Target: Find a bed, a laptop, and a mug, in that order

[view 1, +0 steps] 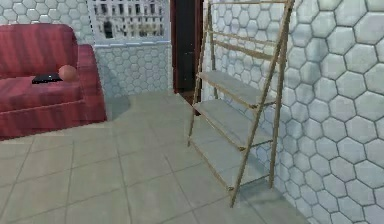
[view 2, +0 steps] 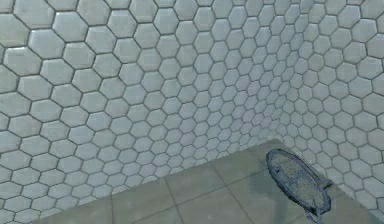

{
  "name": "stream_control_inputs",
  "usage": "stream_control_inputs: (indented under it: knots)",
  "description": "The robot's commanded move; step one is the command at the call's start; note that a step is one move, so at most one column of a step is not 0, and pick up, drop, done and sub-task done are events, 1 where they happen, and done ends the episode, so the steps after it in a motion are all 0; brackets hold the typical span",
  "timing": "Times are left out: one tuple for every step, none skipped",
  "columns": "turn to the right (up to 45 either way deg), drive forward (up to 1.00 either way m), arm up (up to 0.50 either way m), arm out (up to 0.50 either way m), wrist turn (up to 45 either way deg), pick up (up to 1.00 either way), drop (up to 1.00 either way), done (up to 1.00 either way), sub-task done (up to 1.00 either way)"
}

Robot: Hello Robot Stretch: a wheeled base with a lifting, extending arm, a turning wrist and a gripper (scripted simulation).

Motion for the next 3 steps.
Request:
stream_control_inputs:
  knots:
    - [0.0, 0.5, 0.0, 0.0, 0.0, 0.0, 0.0, 0.0, 0.0]
    - [-45.0, 0.0, 0.0, 0.0, 0.0, 0.0, 0.0, 0.0, 0.0]
    - [-39.0, 0.0, 0.0, 0.0, 0.0, 0.0, 0.0, 0.0, 0.0]
